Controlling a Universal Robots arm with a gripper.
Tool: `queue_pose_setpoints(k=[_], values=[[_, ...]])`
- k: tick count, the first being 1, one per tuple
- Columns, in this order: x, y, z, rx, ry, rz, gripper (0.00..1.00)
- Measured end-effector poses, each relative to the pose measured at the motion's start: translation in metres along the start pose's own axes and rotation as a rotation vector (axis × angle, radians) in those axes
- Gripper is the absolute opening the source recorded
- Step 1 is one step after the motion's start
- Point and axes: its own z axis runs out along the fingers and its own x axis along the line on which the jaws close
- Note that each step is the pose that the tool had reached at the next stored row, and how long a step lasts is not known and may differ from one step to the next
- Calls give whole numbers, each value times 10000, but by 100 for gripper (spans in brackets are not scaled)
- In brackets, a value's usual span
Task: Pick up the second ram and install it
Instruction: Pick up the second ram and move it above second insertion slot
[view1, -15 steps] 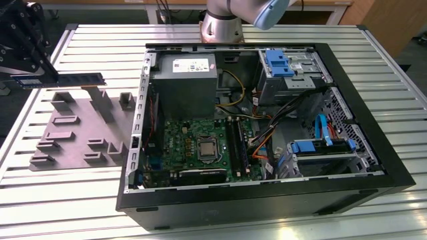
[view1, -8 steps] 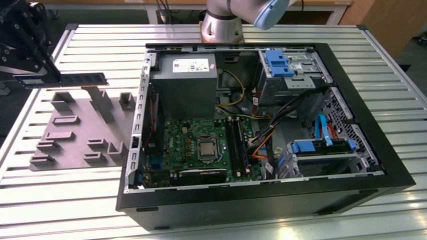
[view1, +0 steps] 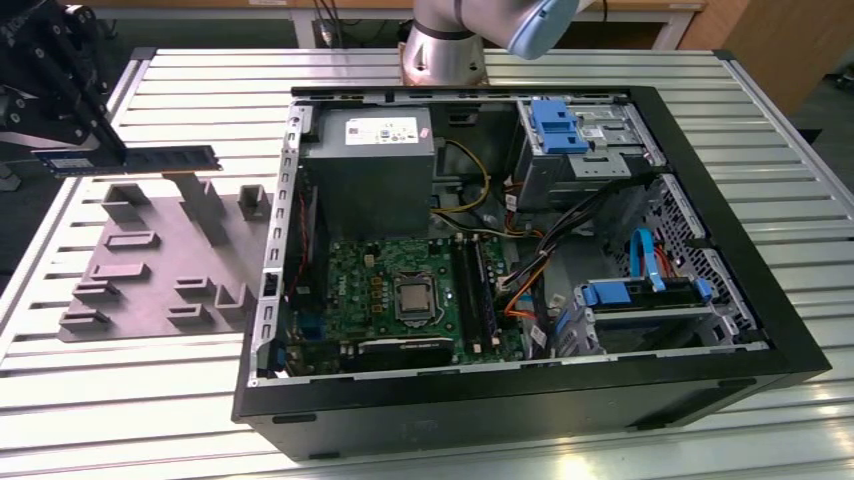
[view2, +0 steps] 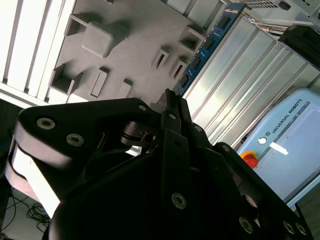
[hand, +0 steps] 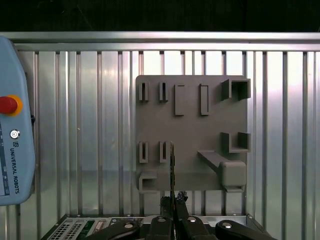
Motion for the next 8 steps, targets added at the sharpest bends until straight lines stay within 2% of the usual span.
queue_pose_setpoints(k=[8], values=[[-1,-52,1,0,0,-1,14]])
